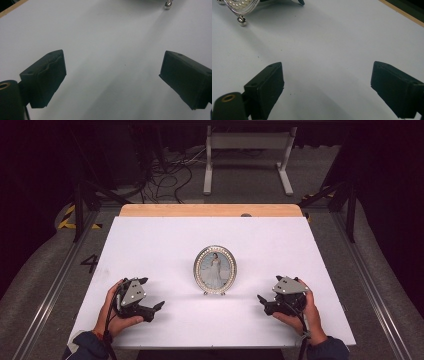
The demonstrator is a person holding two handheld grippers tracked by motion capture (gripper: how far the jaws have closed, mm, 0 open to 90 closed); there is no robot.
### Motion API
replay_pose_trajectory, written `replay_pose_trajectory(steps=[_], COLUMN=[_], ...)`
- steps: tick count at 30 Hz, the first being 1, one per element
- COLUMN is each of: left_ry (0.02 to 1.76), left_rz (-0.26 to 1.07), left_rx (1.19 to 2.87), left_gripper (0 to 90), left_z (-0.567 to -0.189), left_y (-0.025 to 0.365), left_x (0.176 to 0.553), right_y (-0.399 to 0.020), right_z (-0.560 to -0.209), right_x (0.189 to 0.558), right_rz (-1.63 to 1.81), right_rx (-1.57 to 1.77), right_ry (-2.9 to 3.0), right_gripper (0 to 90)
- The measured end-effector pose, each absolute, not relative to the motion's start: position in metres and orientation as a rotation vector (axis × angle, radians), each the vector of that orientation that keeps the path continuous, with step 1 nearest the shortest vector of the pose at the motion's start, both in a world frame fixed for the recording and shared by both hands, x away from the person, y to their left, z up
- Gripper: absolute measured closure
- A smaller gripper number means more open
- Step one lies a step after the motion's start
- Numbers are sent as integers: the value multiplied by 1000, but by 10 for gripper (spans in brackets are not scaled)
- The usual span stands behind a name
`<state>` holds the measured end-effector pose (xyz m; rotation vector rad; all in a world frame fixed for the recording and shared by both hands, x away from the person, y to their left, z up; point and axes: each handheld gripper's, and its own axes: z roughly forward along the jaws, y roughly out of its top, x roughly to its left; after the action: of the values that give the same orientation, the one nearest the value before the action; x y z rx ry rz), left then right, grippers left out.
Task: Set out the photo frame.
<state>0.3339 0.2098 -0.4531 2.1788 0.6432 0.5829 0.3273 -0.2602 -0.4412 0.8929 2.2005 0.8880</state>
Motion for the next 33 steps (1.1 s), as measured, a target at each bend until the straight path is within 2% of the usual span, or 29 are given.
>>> replay_pose_trajectory(steps=[23, 33], left_ry=[761, 793], left_rz=[581, 599], left_rx=[2120, 2104], left_gripper=[68, 67], left_z=[-458, -457], left_y=[257, 257], left_x=[326, 322], right_y=[-309, -319], right_z=[-452, -456], right_x=[307, 300], right_rz=[932, 917], right_rx=[1000, 1014], right_ry=[2102, 2092], right_gripper=[112, 110])
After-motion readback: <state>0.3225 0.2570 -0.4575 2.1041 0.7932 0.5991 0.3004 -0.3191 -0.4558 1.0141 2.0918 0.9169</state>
